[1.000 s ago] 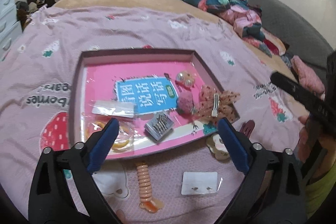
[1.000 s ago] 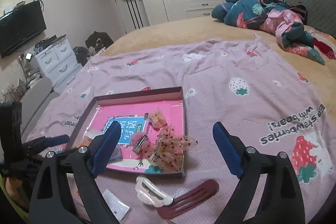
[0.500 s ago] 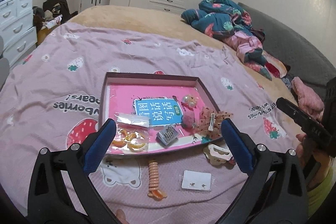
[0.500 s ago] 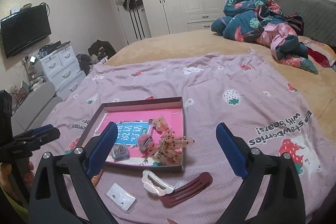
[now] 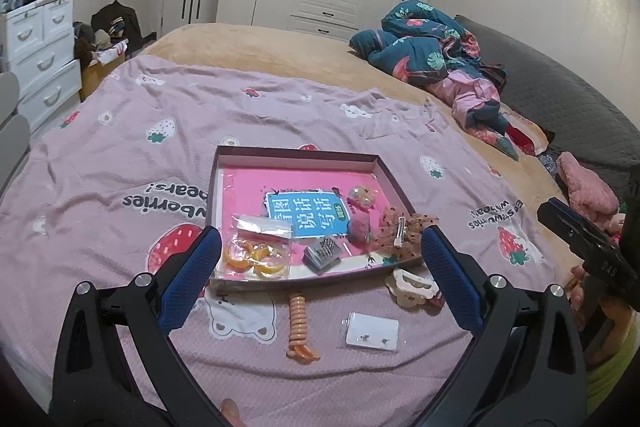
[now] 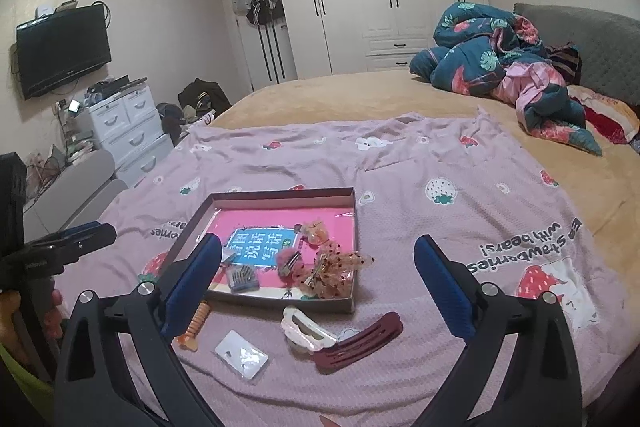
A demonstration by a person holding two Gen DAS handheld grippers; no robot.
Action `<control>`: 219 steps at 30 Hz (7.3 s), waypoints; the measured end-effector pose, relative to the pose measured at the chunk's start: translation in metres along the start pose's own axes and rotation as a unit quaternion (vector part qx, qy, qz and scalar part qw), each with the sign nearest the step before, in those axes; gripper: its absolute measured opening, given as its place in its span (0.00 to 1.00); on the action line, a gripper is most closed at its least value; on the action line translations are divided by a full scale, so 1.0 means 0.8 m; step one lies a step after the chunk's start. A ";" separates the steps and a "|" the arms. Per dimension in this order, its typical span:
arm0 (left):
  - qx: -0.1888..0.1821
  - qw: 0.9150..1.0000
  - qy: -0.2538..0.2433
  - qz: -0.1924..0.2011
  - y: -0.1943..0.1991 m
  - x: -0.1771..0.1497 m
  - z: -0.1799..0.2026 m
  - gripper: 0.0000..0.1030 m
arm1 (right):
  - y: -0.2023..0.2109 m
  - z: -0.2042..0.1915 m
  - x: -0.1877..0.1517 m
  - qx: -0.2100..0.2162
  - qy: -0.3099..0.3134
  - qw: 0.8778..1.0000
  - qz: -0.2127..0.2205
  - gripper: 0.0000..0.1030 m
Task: Organize jewelry
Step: 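Withdraw both open tools from the box, then grasp the white earring card with the left tool while the right tool grasps the dark red snap clip, then carry the earring card and red clip over the brown box, then lower card and red clip into the box and open both tools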
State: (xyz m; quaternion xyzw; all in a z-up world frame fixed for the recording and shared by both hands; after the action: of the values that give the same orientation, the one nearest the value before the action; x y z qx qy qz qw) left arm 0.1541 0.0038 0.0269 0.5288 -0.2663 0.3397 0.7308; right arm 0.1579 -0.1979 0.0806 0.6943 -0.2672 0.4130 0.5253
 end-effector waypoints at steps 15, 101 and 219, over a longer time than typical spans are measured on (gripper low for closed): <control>0.008 0.999 -0.026 -0.025 -0.002 -0.039 0.009 0.91 | 0.007 0.000 -0.043 0.001 0.009 0.999 -0.040 0.93; -0.003 0.983 -0.129 -0.127 -0.129 -0.146 0.059 0.56 | -0.083 0.041 -0.118 0.004 -0.060 0.991 -0.121 0.13; 0.043 0.997 -0.039 -0.048 -0.154 0.006 -0.015 0.91 | -0.085 0.004 -0.020 0.012 -0.041 0.998 -0.037 0.83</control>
State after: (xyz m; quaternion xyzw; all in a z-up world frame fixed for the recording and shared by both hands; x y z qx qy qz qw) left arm 0.2531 -0.0095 -0.0459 0.5845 -0.2541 0.2948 0.7120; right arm 0.2055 -0.1812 0.0322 0.7265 -0.2579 0.3679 0.5199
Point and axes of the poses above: each gripper's, at about its wrist camera, not at the fingertips, and y roughly against the way its jaws point, z to its right, x to its top, the point moved 5 cm from there along -y, roughly the way its jaws point, and after that the axes turned 6 degrees about y, right-handed, at the moved point
